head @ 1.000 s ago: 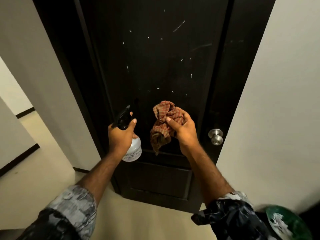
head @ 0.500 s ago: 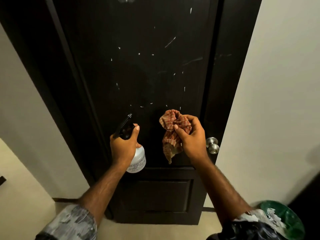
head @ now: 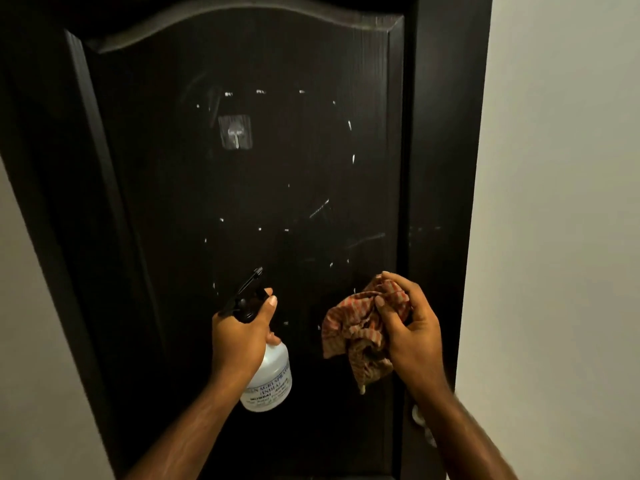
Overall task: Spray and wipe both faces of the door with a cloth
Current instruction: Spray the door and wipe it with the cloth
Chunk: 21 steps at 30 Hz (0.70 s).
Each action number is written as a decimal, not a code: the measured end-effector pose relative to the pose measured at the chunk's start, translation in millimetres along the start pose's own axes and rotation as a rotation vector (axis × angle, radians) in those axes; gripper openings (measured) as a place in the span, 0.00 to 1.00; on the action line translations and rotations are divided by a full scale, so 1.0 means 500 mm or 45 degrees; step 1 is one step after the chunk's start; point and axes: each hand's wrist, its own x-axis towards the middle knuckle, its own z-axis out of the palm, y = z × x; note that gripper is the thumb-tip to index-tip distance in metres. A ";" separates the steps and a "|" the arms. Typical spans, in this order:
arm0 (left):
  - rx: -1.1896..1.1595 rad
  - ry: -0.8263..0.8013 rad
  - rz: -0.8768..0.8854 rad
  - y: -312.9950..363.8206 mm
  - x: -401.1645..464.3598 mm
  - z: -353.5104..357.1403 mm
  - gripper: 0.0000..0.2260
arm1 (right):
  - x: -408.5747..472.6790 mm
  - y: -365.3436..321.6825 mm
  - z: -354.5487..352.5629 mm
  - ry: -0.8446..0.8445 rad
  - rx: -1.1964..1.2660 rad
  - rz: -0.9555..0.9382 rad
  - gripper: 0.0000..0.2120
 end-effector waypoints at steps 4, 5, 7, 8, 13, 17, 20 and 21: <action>0.041 -0.043 0.087 0.052 0.062 0.023 0.04 | 0.086 -0.032 0.001 0.066 0.028 -0.107 0.22; 0.068 -0.053 0.111 0.067 0.080 0.024 0.03 | 0.109 -0.041 0.003 0.096 0.034 -0.125 0.23; 0.120 -0.048 0.142 0.098 0.108 0.024 0.04 | 0.148 -0.059 0.009 0.166 0.050 -0.149 0.24; 0.134 -0.036 0.161 0.115 0.118 0.023 0.04 | 0.164 -0.070 0.013 0.202 0.065 -0.156 0.25; 0.140 -0.025 0.288 0.208 0.152 0.019 0.02 | 0.228 -0.124 0.038 0.290 0.036 -0.241 0.22; 0.148 -0.059 0.322 0.266 0.192 0.022 0.04 | 0.275 -0.152 0.071 0.279 -0.053 -0.332 0.26; 0.104 -0.116 0.277 0.302 0.230 0.025 0.04 | 0.309 -0.162 0.096 0.294 -0.254 -0.469 0.25; 0.082 -0.148 0.256 0.309 0.238 0.026 0.05 | 0.317 -0.163 0.102 0.301 -0.336 -0.532 0.24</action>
